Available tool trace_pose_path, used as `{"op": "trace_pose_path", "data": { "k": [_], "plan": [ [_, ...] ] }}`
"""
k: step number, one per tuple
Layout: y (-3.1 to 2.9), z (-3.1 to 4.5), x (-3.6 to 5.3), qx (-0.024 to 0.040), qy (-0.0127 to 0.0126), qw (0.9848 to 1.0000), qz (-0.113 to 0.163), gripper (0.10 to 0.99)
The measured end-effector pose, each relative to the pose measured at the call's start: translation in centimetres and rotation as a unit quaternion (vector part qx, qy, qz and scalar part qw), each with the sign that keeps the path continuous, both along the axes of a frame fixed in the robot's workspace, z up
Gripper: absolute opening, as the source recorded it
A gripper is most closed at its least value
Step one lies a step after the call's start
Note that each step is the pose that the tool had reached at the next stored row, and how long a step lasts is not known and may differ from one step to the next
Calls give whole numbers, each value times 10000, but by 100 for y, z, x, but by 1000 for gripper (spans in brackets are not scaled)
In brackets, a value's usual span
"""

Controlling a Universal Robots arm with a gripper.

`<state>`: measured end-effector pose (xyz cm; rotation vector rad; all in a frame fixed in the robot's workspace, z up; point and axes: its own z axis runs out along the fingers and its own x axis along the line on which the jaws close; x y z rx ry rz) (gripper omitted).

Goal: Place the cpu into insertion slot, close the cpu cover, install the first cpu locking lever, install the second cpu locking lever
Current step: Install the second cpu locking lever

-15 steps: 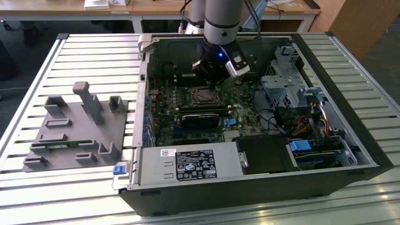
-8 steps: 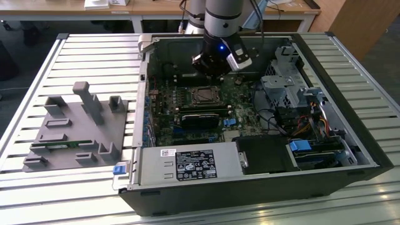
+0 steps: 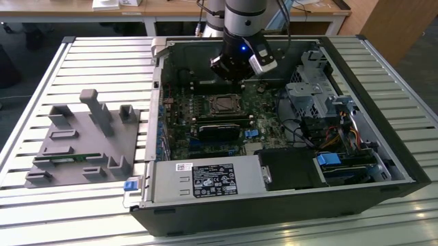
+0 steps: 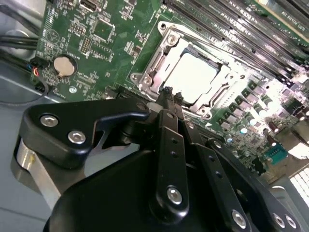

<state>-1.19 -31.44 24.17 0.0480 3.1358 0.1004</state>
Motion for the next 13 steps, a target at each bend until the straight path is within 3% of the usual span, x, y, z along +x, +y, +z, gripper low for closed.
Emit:
{"op": "trace_pose_path", "data": {
  "k": [2,8,10,12,13],
  "plan": [
    [-20,-1,0,0,0,10000,-36,106],
    [-165,-4,0,1,1,10000,-48,106],
    [-202,-6,0,14,20,10000,-48,106],
    [-237,-11,0,76,25,10000,-47,106],
    [-255,-14,0,141,25,9999,-47,106]
  ]
}}
